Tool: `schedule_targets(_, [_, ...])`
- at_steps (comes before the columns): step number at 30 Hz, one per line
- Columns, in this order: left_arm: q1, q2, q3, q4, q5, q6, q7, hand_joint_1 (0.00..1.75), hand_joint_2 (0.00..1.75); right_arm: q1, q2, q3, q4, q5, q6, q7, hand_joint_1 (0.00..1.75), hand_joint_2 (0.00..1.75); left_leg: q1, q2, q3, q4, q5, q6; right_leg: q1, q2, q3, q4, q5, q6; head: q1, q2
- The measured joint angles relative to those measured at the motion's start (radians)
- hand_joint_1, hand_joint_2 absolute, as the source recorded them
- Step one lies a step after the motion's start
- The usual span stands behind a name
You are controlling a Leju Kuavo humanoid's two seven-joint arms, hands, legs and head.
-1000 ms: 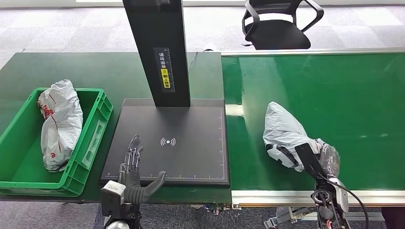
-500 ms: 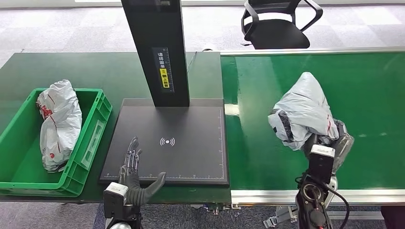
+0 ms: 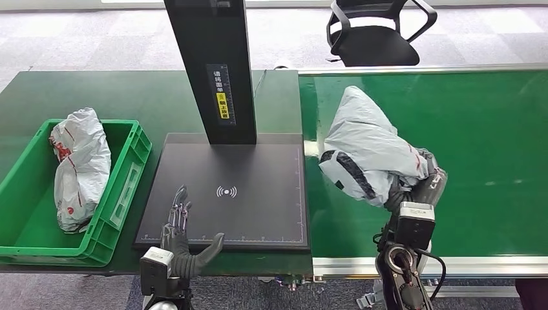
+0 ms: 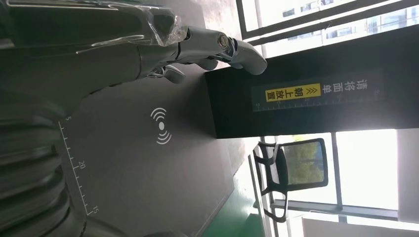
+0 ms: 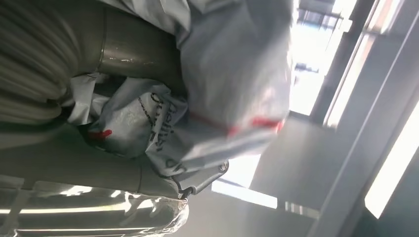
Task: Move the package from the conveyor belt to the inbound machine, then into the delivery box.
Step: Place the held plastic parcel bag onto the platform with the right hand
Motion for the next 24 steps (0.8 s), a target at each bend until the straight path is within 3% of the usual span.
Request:
schedule_targets(5, [-0.01,0.0,-0.001,0.016,-0.014,-0.023,-0.011,0.0,1.75,-0.084,0.028,0.083,0.095,-0.035,0.411,0.003,1.75,1.75,0.001,0.001,0.0,0.0,0.001,-0.001,0.001,0.0,-0.001,0.001,0.001,-0.001,0.0,0.0])
schedule_targets(8, [-0.027,0.001,-0.005,0.028,-0.026,-0.035,-0.011,0.0,1.75,-0.173,0.072,0.164,0.255,0.014,0.539,0.037,1.75,1.75,0.002,0.003,0.0,0.0,0.002,-0.002,0.002,0.002,-0.003,0.001,0.002,-0.003,0.0,0.0])
schedule_targets(14, [-0.022,0.005,-0.012,0.023,-0.031,-0.034,0.022,0.0,1.75,-0.327,0.153,0.29,0.625,0.091,0.499,0.241,1.75,1.75,0.003,-0.001,-0.002,0.0,0.003,-0.002,0.003,0.0,-0.003,0.001,0.002,-0.003,0.0,0.0])
schedule_targets(20, [-0.024,0.006,-0.016,0.021,-0.034,-0.037,0.042,0.0,1.75,-0.383,0.189,0.32,0.814,0.092,0.502,0.315,1.75,1.75,0.002,-0.001,-0.003,0.0,0.003,-0.002,0.002,0.0,-0.005,0.001,0.002,-0.003,0.0,0.0])
schedule_targets(24, [-0.025,0.006,-0.018,0.021,-0.039,-0.037,0.046,0.0,1.75,-0.419,0.204,0.322,0.877,0.107,0.443,0.383,0.03,1.75,0.003,0.0,-0.003,0.0,0.003,-0.002,0.003,0.0,-0.005,0.001,0.002,-0.003,0.0,0.0])
